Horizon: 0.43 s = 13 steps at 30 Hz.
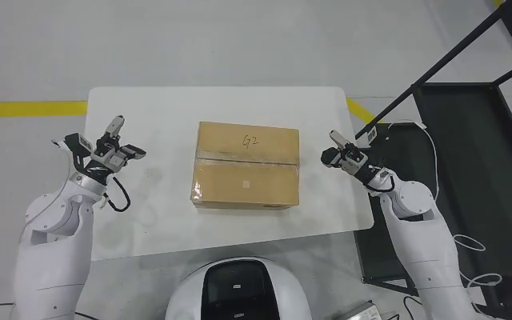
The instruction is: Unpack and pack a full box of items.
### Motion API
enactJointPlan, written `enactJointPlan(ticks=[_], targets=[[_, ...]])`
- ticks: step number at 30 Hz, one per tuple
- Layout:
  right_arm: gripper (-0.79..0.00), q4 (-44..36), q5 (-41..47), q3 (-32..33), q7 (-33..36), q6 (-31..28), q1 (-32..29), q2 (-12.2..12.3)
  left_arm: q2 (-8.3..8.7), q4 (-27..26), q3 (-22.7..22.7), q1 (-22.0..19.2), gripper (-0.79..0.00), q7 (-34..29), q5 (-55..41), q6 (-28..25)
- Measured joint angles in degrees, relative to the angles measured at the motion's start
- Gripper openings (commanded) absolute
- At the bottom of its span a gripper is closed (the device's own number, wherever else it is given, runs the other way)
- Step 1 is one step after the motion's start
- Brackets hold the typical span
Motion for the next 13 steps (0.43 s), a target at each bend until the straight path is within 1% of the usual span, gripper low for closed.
enactJointPlan(ticks=[4,13], targets=[[0.000,0.0,0.0,0.0,0.0,0.0,0.0,0.0,0.22,0.0,-0.7,0.8,-0.001,-1.6,-0.2,-0.3],[-0.001,0.0,0.0,0.0,0.0,0.0,0.0,0.0,0.22,0.0,-0.6,0.8,-0.001,-1.6,-0.1,-0.3]])
